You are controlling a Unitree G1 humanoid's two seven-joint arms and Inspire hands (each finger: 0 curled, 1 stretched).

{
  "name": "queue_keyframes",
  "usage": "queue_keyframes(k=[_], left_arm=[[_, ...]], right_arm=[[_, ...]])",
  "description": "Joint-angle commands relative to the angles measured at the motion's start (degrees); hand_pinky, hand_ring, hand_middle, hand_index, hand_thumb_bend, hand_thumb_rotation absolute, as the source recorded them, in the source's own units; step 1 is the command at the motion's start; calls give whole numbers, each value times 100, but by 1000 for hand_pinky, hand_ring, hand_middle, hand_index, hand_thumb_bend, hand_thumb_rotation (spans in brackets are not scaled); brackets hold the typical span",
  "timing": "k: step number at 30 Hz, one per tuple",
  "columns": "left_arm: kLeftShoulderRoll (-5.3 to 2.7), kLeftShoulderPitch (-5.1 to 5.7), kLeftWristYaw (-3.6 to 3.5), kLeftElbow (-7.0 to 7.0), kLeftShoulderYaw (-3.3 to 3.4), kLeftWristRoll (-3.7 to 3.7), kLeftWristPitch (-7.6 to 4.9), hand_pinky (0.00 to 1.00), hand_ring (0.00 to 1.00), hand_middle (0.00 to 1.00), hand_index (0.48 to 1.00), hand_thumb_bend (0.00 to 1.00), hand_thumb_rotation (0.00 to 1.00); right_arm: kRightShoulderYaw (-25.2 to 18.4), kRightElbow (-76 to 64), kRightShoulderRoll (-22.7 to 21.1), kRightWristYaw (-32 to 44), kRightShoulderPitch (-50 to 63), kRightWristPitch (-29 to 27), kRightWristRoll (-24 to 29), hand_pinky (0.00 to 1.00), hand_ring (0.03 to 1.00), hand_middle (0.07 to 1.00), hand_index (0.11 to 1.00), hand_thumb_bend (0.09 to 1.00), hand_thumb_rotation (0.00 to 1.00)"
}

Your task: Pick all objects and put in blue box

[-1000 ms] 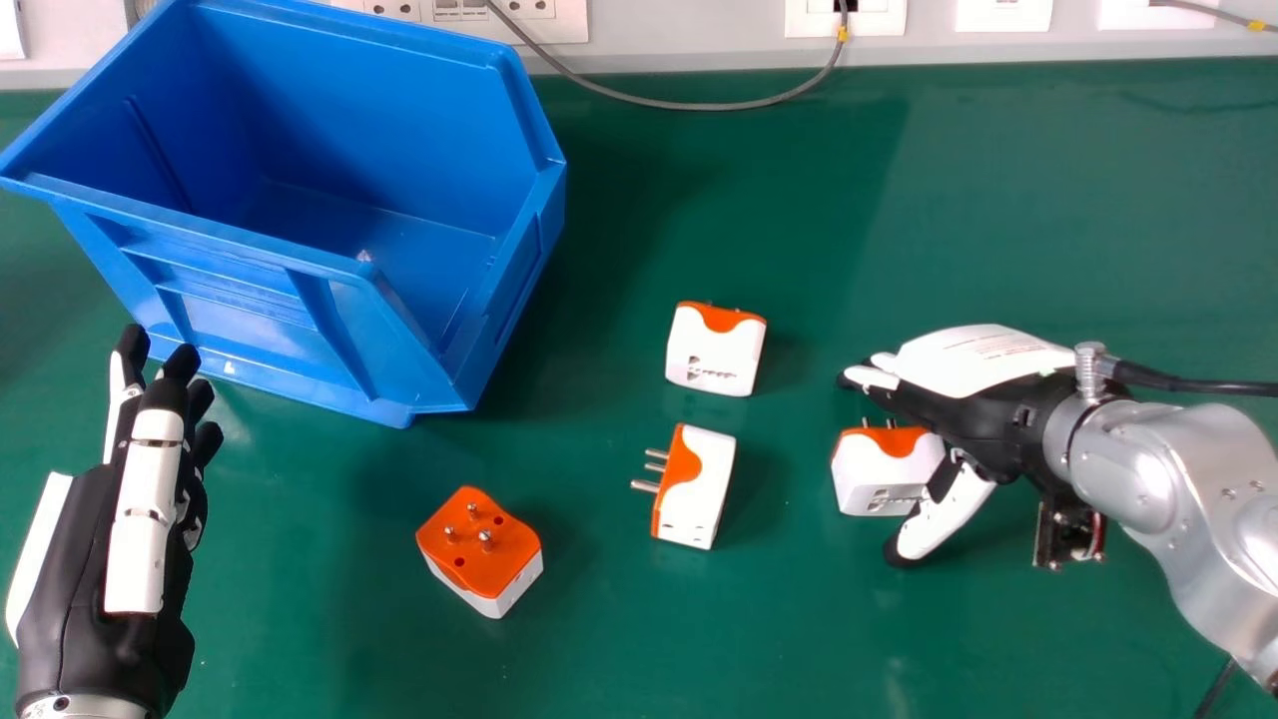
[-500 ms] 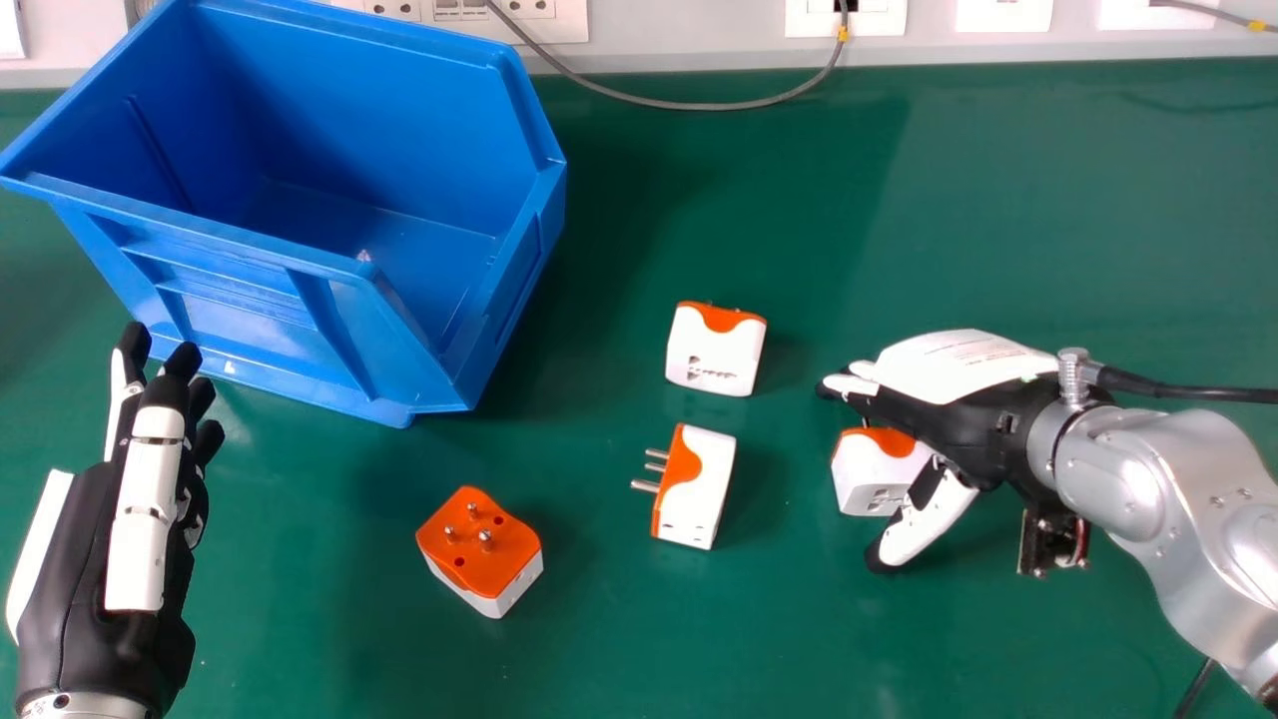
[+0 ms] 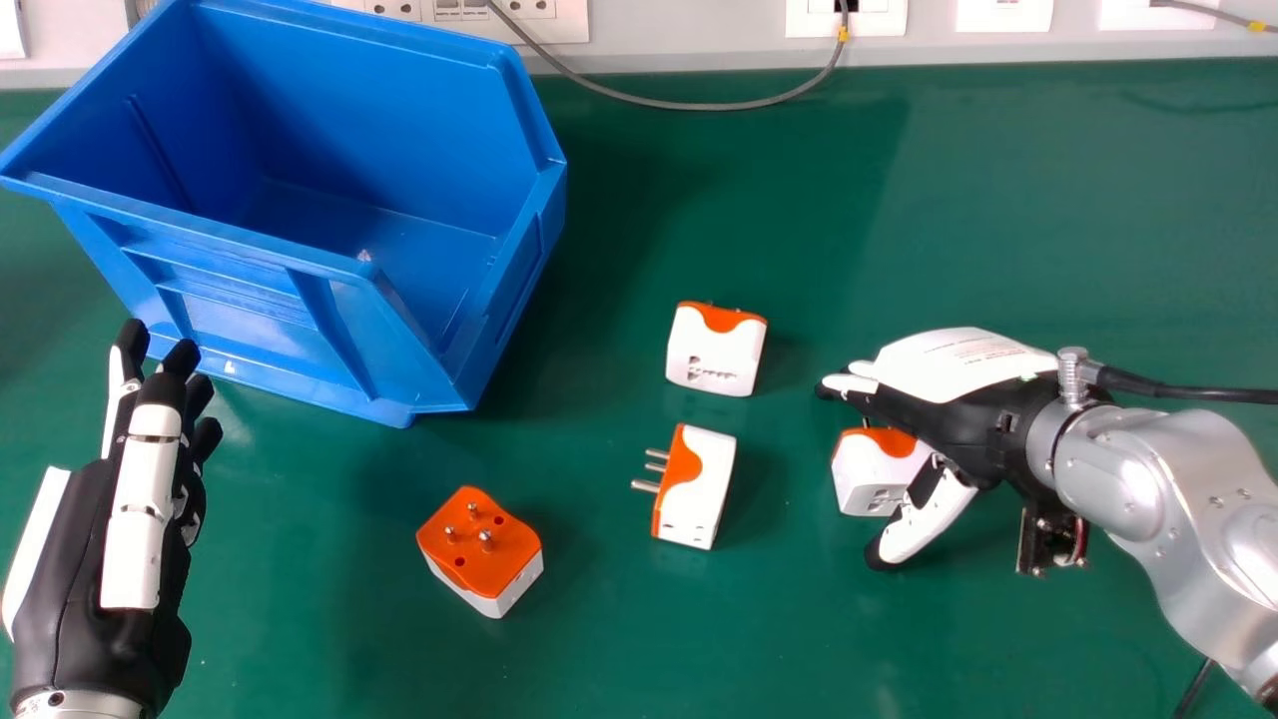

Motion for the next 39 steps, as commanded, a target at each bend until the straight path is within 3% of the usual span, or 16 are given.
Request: queue_keyframes(k=[1, 9, 18, 22, 27, 29, 33, 38, 39], left_arm=[[52, -5, -17, -129, 56, -51, -1, 1000, 1000, 1000, 1000, 397, 1000], [53, 9, -67, -132, 91, -66, 20, 1000, 1000, 1000, 1000, 383, 1000], [61, 10, -62, -170, 105, -65, 94, 1000, 1000, 1000, 1000, 381, 1000], [67, -18, -83, -107, 121, -62, 66, 1000, 1000, 1000, 1000, 384, 1000], [57, -7, -74, -142, 115, -37, 68, 1000, 1000, 1000, 1000, 385, 1000], [68, -18, -85, -100, 127, -36, 51, 1000, 1000, 1000, 1000, 386, 1000], [71, 11, -111, -153, 128, -45, 54, 1000, 1000, 1000, 1000, 389, 1000], [74, 25, -126, -157, 157, -58, 40, 1000, 1000, 1000, 1000, 398, 1000], [70, 34, -124, -168, 161, -60, 39, 1000, 1000, 1000, 1000, 402, 1000]], right_arm=[[-84, -3, -54, -28, -15, -21, 39, 922, 956, 967, 935, 466, 318], [-172, -47, -132, -31, 100, 72, 66, 922, 955, 968, 936, 457, 297], [-200, -151, -171, 36, 202, 192, 10, 923, 956, 969, 937, 449, 279], [-198, -190, -166, 37, 223, 227, 1, 927, 957, 970, 938, 445, 272], [-210, -261, -182, 72, 267, 262, -1, 929, 959, 971, 938, 444, 269], [-202, -215, -166, 50, 260, 260, -8, 929, 959, 971, 938, 444, 268], [-196, -93, -120, -50, 207, 216, 1, 929, 959, 972, 938, 442, 262], [-189, 95, -91, -408, 118, 104, -87, 896, 931, 947, 915, 436, 193], [-198, 98, -94, -550, 134, 76, -119, 845, 898, 919, 888, 443, 155]])
